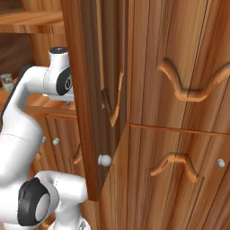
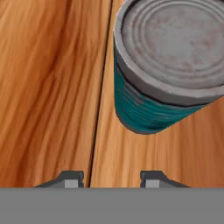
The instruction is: Stack two cans on top of the other two cans in the cabinet.
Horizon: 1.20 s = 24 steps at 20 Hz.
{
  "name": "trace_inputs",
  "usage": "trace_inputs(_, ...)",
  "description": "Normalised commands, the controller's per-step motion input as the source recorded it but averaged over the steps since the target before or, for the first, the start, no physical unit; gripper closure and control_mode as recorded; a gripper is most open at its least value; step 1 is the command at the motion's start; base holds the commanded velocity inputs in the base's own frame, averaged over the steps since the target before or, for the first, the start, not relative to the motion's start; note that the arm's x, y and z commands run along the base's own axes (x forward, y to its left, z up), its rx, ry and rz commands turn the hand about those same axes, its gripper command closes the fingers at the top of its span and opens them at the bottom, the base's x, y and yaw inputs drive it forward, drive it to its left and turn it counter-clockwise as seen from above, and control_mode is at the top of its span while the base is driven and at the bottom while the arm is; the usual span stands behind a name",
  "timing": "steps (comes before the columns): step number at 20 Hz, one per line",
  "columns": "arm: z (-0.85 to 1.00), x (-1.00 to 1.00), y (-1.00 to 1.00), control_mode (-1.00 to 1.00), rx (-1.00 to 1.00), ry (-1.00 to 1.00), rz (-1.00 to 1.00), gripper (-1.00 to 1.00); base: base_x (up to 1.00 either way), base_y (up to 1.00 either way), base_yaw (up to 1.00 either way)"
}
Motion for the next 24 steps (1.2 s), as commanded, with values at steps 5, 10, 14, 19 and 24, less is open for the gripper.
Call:
trace_inputs(5, 0.00, -0.17, 0.00, -1.00, 0.00, -0.07, 0.00, -1.00, 0.00, 0.00, 0.00)
trace_inputs(10, 0.07, -0.29, 0.00, -1.00, 0.00, -0.44, -0.15, -1.00, 0.00, 0.00, 0.00)
trace_inputs(14, 0.28, 0.00, 0.02, -1.00, 0.00, -0.10, -0.30, -1.00, 0.00, 0.00, 0.00)
trace_inputs(19, 0.26, 0.07, -0.06, -1.00, 0.04, 0.03, -0.25, -1.00, 0.00, 0.00, 0.00)
trace_inputs(24, 0.00, 0.14, -0.23, -1.00, 0.08, 0.02, -0.02, -1.00, 0.00, 0.00, 0.00)
